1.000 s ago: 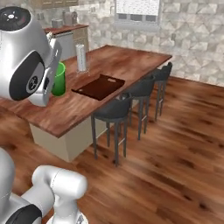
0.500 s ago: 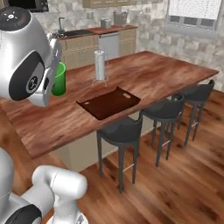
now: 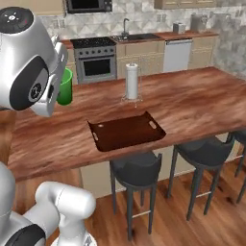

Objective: There is a tray on the dining counter. Grab the cup, mug, and pitcher and place them on the tray. The pitcher may be placed next to the tray if it cannot fit the tray.

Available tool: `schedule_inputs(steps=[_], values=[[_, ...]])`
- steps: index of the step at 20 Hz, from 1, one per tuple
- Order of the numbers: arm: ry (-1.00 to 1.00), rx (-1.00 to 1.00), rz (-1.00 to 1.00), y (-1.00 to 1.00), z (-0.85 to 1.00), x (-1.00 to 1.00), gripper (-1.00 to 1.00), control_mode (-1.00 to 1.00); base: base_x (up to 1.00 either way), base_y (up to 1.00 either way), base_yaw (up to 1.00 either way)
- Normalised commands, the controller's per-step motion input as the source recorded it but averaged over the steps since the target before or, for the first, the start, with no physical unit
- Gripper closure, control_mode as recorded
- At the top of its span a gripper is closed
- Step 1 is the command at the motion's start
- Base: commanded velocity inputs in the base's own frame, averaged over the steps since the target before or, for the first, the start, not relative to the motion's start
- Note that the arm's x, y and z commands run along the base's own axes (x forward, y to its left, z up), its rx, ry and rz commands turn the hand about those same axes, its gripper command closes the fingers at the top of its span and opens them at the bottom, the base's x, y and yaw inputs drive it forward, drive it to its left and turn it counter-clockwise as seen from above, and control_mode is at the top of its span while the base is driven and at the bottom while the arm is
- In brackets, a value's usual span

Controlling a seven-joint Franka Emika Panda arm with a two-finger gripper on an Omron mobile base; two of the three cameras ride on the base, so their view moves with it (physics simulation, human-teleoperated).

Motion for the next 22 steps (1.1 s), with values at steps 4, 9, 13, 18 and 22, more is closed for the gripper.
schedule_inputs(steps=[4, 9, 13, 18, 22], values=[[0.0, 0.0, 0.0, 0.0, 0.0, 0.0, 1.0, 1.0, 0.14, -0.8, 0.61], [0.0, 0.0, 0.0, 0.0, 0.0, 0.0, 1.0, 1.0, 0.04, -0.62, 0.65], [0.0, 0.0, 0.0, 0.0, 0.0, 0.0, 1.0, 1.0, 0.15, -0.51, 0.61], [0.0, 0.0, 0.0, 0.0, 0.0, 0.0, 1.0, 1.0, 0.3, -0.35, 0.42], [0.0, 0.0, 0.0, 0.0, 0.0, 0.0, 1.0, 1.0, 0.36, -0.17, 0.02]])
